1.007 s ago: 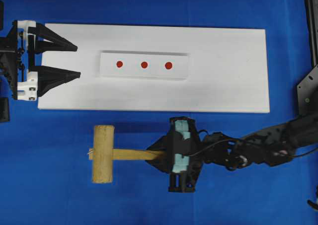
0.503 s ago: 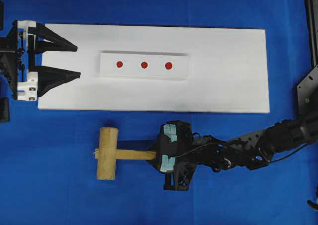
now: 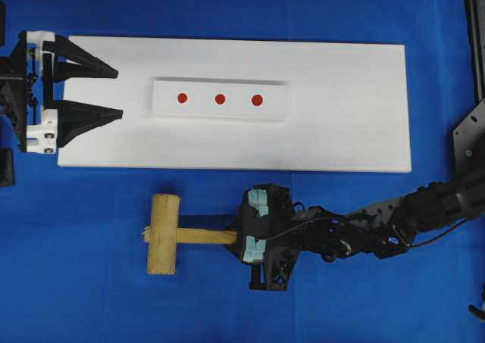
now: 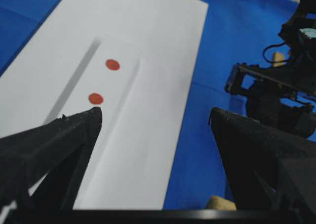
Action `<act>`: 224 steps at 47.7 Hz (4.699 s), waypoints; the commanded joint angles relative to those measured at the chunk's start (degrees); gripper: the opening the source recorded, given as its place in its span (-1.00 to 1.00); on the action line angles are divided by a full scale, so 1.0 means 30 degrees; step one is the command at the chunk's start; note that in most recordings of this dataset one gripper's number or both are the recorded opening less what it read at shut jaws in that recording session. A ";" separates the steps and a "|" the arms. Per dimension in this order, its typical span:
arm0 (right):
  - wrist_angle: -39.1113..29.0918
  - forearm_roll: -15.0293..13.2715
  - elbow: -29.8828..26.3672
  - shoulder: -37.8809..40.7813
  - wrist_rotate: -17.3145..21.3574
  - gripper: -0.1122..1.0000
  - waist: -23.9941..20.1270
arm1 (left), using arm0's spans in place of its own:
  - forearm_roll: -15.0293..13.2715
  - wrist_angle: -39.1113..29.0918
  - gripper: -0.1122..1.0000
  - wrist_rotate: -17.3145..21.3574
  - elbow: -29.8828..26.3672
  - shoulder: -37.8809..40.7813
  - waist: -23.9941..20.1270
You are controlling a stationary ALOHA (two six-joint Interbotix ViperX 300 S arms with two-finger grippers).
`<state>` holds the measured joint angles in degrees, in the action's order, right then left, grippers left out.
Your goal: Hit the mark with a hammer.
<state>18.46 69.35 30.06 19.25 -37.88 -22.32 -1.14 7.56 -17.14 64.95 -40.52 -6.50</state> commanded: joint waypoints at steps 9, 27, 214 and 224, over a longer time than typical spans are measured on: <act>0.0205 -0.0059 -0.0176 -0.0615 -0.0146 0.50 0.0029 | 0.0029 0.0117 0.81 0.0029 -0.0146 -0.0029 -0.0029; 0.0088 -0.0088 0.1875 -0.5918 -0.1318 0.70 0.0059 | 0.0029 0.0117 0.80 0.0029 -0.0146 -0.0029 -0.0029; -0.1787 0.1523 1.5381 -2.3057 -0.9492 0.49 0.6680 | 0.0029 -0.3428 0.79 0.7969 0.4072 -0.7617 0.0762; -0.1787 0.1523 1.5381 -2.3057 -0.9492 0.49 0.6680 | 0.0029 -0.3428 0.79 0.7969 0.4043 -0.7617 0.0762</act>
<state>12.92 73.83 76.82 -50.27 -66.45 -2.37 -0.97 -3.08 6.86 77.70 -63.63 -4.31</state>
